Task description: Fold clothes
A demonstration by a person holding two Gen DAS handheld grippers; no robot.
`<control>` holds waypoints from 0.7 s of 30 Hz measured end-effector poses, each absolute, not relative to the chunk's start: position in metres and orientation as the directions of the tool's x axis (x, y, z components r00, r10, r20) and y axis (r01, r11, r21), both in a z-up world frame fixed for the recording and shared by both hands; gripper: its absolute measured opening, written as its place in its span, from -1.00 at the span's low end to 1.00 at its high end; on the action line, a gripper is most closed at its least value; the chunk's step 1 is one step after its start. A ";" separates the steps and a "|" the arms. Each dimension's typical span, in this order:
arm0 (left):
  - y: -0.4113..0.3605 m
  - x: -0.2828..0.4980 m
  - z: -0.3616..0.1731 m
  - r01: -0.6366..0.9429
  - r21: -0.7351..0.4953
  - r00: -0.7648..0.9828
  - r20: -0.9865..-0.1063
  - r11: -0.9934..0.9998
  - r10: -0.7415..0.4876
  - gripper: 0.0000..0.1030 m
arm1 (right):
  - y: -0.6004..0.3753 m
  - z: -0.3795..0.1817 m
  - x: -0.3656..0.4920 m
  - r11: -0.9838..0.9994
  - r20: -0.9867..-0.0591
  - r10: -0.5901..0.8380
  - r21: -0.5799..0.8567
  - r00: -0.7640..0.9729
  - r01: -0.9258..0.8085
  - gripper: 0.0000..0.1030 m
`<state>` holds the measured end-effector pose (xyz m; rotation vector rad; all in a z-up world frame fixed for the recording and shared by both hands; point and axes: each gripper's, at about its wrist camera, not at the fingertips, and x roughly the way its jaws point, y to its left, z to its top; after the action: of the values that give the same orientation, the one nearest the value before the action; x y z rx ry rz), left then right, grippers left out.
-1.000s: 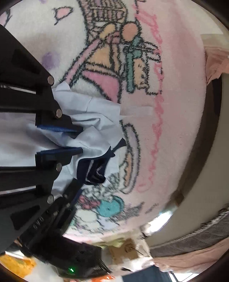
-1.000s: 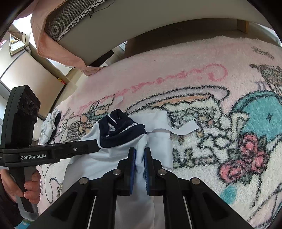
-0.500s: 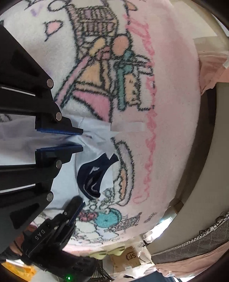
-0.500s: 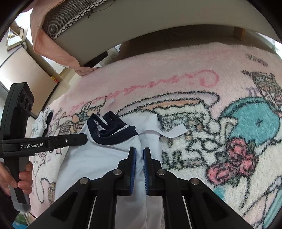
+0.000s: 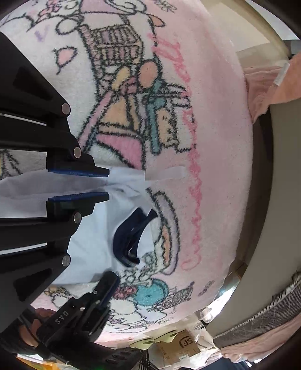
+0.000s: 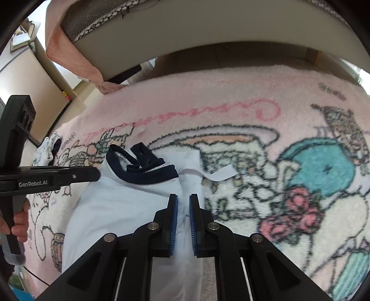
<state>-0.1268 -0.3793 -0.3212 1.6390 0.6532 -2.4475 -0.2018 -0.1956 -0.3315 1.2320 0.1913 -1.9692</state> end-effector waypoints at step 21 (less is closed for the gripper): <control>-0.362 -0.036 -0.319 0.401 -0.555 -0.583 -0.769 -0.729 0.264 0.74 | -0.175 -0.305 -0.160 -0.621 -0.773 -0.619 0.370 -0.142 0.691 0.09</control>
<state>-0.0362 -0.3619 -0.3190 1.3919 1.1191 -2.4811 -0.1604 -0.1747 -0.3054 1.2220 0.0922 -1.8801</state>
